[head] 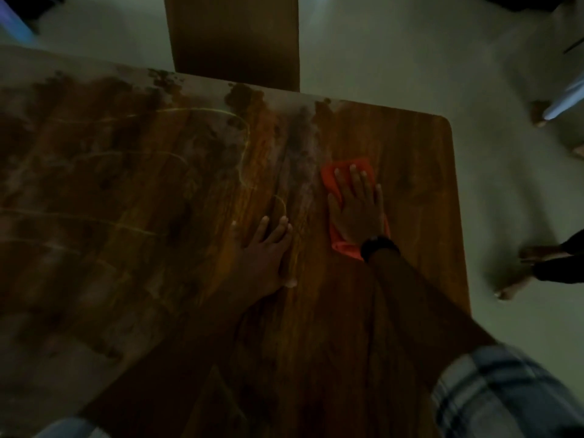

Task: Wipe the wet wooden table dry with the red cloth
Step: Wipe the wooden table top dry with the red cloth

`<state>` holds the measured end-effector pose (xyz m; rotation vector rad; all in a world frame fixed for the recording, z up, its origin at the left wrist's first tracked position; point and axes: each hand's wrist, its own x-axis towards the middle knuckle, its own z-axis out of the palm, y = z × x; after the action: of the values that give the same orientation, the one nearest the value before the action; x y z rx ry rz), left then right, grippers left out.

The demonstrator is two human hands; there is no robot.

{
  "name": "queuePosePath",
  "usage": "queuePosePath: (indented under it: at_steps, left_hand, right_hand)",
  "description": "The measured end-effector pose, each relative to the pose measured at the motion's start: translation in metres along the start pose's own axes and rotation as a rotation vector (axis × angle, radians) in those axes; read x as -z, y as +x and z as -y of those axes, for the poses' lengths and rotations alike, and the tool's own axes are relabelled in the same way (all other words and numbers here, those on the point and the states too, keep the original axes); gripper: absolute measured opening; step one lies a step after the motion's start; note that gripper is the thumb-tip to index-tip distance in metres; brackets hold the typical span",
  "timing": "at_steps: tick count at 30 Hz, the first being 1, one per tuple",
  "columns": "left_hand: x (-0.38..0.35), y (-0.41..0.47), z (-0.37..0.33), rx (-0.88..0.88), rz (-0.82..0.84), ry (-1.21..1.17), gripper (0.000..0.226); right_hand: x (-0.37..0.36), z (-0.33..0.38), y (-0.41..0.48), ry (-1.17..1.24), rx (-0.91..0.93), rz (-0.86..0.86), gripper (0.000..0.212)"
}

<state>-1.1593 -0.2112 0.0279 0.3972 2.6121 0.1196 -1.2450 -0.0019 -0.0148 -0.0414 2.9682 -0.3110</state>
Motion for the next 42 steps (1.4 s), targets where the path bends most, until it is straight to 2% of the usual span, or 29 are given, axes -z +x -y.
queuePosePath:
  at_steps: [3,6,15,18,22,27,32,36,40,42]
  left_hand:
    - [0.001,0.000,-0.001,0.004,-0.006,0.004,0.105]
    - [-0.001,0.000,-0.001,0.004,-0.013,-0.012,0.106]
    - [0.004,-0.003,-0.004,0.006,-0.014,-0.042,0.106]
    - [0.003,-0.003,-0.003,0.003,-0.018,-0.053,0.106]
    - [-0.001,-0.002,-0.001,-0.006,-0.027,-0.073,0.107]
    - [0.000,-0.005,-0.003,-0.013,-0.045,-0.059,0.104]
    - [-0.017,-0.041,-0.013,-0.087,-0.217,-0.053,0.080]
    - [-0.033,-0.089,-0.019,-0.136,-0.152,-0.044,0.082]
    - [-0.037,-0.118,-0.030,-0.114,0.053,0.086,0.086]
    - [-0.040,-0.120,-0.033,-0.096,0.068,0.070,0.088]
  right_hand:
    - [0.006,0.004,0.019,0.012,-0.054,0.025,0.058]
    - [0.000,0.008,-0.002,0.008,-0.040,-0.032,0.058]
    - [-0.035,0.032,-0.199,0.010,-0.028,-0.093,0.062]
    - [-0.044,0.031,-0.233,-0.009,-0.018,-0.093,0.060]
    - [-0.040,0.024,-0.187,-0.034,0.006,-0.089,0.061]
    - [-0.028,0.017,-0.106,0.008,-0.049,-0.110,0.066]
    - [-0.027,0.018,-0.112,0.033,-0.054,-0.094,0.070]
    - [-0.038,0.024,-0.170,0.026,-0.048,-0.130,0.063]
    - [-0.047,0.040,-0.263,0.049,-0.014,-0.123,0.067]
    - [-0.053,0.045,-0.302,0.027,0.013,-0.109,0.066]
